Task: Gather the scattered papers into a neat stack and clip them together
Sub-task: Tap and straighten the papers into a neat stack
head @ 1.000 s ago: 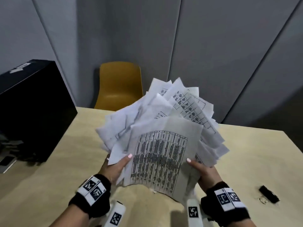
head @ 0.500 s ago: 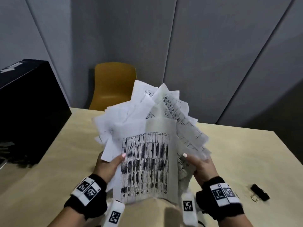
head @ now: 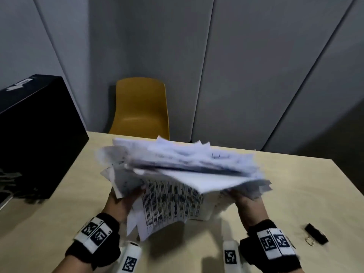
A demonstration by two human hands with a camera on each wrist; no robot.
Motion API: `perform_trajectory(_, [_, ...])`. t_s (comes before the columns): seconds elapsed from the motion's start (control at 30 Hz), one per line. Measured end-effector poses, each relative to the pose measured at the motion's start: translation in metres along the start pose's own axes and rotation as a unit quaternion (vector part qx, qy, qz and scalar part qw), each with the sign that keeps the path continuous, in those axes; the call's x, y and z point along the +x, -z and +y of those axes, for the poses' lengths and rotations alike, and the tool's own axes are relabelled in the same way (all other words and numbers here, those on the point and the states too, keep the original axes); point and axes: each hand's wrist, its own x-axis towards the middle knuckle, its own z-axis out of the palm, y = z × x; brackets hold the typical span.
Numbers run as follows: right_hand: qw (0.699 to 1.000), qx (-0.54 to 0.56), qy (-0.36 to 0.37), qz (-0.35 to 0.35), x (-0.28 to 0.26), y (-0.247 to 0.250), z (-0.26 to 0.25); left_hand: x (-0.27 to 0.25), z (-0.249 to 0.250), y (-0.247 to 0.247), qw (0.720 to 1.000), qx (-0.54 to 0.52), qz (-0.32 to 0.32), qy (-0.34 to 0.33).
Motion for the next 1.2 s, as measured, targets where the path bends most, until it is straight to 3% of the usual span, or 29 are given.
perform_trajectory(0.07, [0.999, 0.017, 0.039, 0.004, -0.002, -0.001, -0.002, -0.003, 0.003, -0.003, 1.000, 0.003, 0.007, -0.010])
perform_trajectory(0.27, [0.999, 0.028, 0.014, -0.032, -0.018, -0.007, -0.002, -0.014, 0.007, -0.017, 0.999, 0.012, 0.045, 0.011])
perform_trajectory(0.33, [0.998, 0.010, 0.017, -0.059, -0.022, -0.007, -0.006, -0.018, 0.015, -0.017, 0.999, 0.015, 0.016, 0.035])
perform_trajectory(0.47, [0.992, 0.059, -0.014, -0.115, -0.022, 0.009, -0.006, -0.014, 0.008, -0.002, 0.999, -0.012, -0.044, 0.017])
perform_trajectory(0.53, [0.987, 0.077, -0.038, -0.136, -0.021, 0.016, -0.007, -0.015, 0.004, 0.000, 0.997, -0.029, -0.048, 0.048])
perform_trajectory(0.63, [0.991, -0.035, 0.020, -0.128, -0.019, 0.006, -0.020, -0.015, 0.003, -0.009, 0.996, 0.023, 0.030, 0.086])
perform_trajectory(0.73, [0.992, -0.066, 0.080, -0.074, -0.018, -0.003, -0.028, -0.010, 0.004, -0.009, 0.995, 0.034, 0.050, 0.078])
perform_trajectory(0.8, [0.993, -0.034, 0.099, -0.057, -0.017, 0.000, -0.032, -0.007, 0.006, -0.004, 0.999, 0.006, 0.022, 0.040])
perform_trajectory(0.87, [0.991, 0.027, 0.077, -0.106, -0.016, 0.008, -0.032, -0.006, 0.007, 0.005, 0.999, -0.026, -0.039, 0.011])
perform_trajectory(0.97, [0.988, 0.082, 0.013, -0.128, -0.016, 0.020, -0.024, -0.007, 0.002, 0.011, 0.993, -0.052, -0.099, 0.031])
perform_trajectory(1.1, [0.994, 0.008, 0.004, -0.111, -0.021, 0.008, -0.016, -0.010, -0.005, -0.006, 1.000, 0.020, -0.006, -0.017])
perform_trajectory(1.2, [0.995, -0.006, 0.026, -0.101, -0.022, 0.000, -0.026, -0.009, 0.001, -0.012, 0.999, 0.001, 0.019, -0.033])
